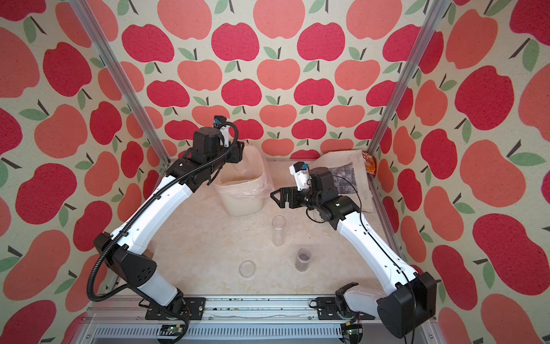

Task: Empty the moldy dried flower tea in the jars
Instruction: Pour the moldy dried flower tea into the trash bin.

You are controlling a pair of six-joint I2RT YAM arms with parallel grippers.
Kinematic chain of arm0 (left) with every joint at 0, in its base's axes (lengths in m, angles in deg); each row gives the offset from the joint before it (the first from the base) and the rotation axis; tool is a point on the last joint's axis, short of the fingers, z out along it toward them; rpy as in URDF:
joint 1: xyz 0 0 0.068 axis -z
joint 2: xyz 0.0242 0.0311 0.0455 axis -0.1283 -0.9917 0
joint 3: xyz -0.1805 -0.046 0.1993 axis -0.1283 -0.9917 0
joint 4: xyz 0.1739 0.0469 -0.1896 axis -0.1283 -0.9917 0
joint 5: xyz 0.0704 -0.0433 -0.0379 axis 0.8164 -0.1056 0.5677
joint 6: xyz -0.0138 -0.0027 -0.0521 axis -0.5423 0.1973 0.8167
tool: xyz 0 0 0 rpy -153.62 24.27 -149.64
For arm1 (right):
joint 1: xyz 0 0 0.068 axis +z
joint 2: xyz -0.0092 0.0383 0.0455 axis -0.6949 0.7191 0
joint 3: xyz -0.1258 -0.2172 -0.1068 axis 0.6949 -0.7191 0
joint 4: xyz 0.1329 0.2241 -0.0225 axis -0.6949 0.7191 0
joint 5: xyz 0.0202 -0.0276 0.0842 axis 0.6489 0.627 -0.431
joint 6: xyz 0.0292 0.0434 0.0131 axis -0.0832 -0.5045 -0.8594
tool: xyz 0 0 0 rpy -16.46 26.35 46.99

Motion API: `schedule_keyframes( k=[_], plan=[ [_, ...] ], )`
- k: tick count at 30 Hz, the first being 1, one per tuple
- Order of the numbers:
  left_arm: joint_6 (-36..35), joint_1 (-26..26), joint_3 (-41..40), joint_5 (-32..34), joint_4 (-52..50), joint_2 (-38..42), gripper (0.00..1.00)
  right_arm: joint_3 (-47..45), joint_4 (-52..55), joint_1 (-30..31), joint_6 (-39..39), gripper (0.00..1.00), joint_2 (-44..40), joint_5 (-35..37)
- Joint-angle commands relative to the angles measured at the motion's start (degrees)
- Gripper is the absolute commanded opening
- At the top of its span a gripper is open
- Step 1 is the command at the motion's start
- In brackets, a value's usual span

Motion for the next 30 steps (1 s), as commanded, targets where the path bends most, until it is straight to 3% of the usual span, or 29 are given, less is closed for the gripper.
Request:
schedule_keyframes(
  k=[1,3,4,7,8,9,10,12,13,14,17,18,19,21,23,24,27,28,30],
  plan=[
    [-3.9,1.8,-3.6,5.8,3.7,2.8,0.00,-0.8,-0.6,-0.5,0.0,0.99,-1.8,0.3],
    [-15.8,6.7,-2.5,14.6,5.0,1.0,0.00,-1.1,-0.5,-0.6,0.2,0.99,-2.0,0.4],
    [-15.8,6.9,-0.6,15.1,2.7,0.0,0.00,-1.2,-0.5,-0.6,0.2,0.99,-1.9,0.4],
    [-1.1,0.3,2.1,2.2,-4.6,-0.3,0.00,-1.4,-0.6,-0.7,0.1,0.99,-1.9,0.2],
    [3.3,-1.9,0.4,-0.6,-3.5,0.7,0.00,-1.5,-0.6,-0.7,0.0,0.99,-1.9,0.1],
    [3.5,-2.0,-1.5,0.2,-1.4,1.9,0.00,-1.7,-0.5,-0.7,0.0,0.99,-2.0,0.1],
    [-0.4,-0.2,-2.7,3.8,0.9,2.6,0.00,-1.8,-0.6,-0.7,0.0,0.99,-2.1,0.1],
    [-17.3,6.9,-3.6,16.8,6.7,1.7,0.00,-2.4,-0.8,-0.7,0.1,0.99,-2.6,0.4],
    [-21.4,8.5,-2.4,19.2,6.6,0.4,0.00,-2.6,-0.9,-0.8,0.2,0.99,-2.7,0.5],
    [-20.5,8.6,0.4,18.4,3.0,-1.1,0.00,-2.7,-0.9,-0.8,0.2,0.99,-2.8,0.6],
    [-3.0,1.2,4.8,4.8,-7.1,-2.2,0.00,-2.8,-0.9,-0.9,-0.1,0.99,-2.7,0.5],
    [-0.6,0.0,3.6,4.3,-6.4,-1.4,0.00,-2.8,-0.9,-0.9,-0.2,0.99,-2.7,0.3],
    [-2.5,0.8,2.2,6.6,-4.3,-0.6,0.00,-2.8,-0.9,-0.9,-0.3,0.99,-2.8,0.2],
    [-18.8,7.6,-1.5,19.2,5.4,0.0,0.00,-3.1,-0.9,-1.0,-0.1,0.99,-3.0,0.4],
    [-29.9,11.5,-1.5,25.6,10.1,-1.5,0.00,-3.2,-0.8,-1.0,0.2,0.99,-3.2,0.7],
    [-26.4,11.0,0.6,23.8,6.1,-2.3,0.00,-3.2,-0.6,-1.0,0.2,0.99,-3.1,0.8],
    [-5.6,3.4,3.4,9.4,-4.0,-1.1,0.00,-2.9,-0.6,-1.1,0.1,0.99,-2.9,0.4],
    [-5.5,3.4,2.0,9.6,-2.4,-0.2,0.00,-2.9,-0.6,-1.1,0.0,0.99,-2.9,0.3],
    [-20.1,9.4,-2.5,19.7,7.9,0.8,0.00,-3.1,-0.8,-1.1,0.0,0.99,-3.0,0.3]
  ],
)
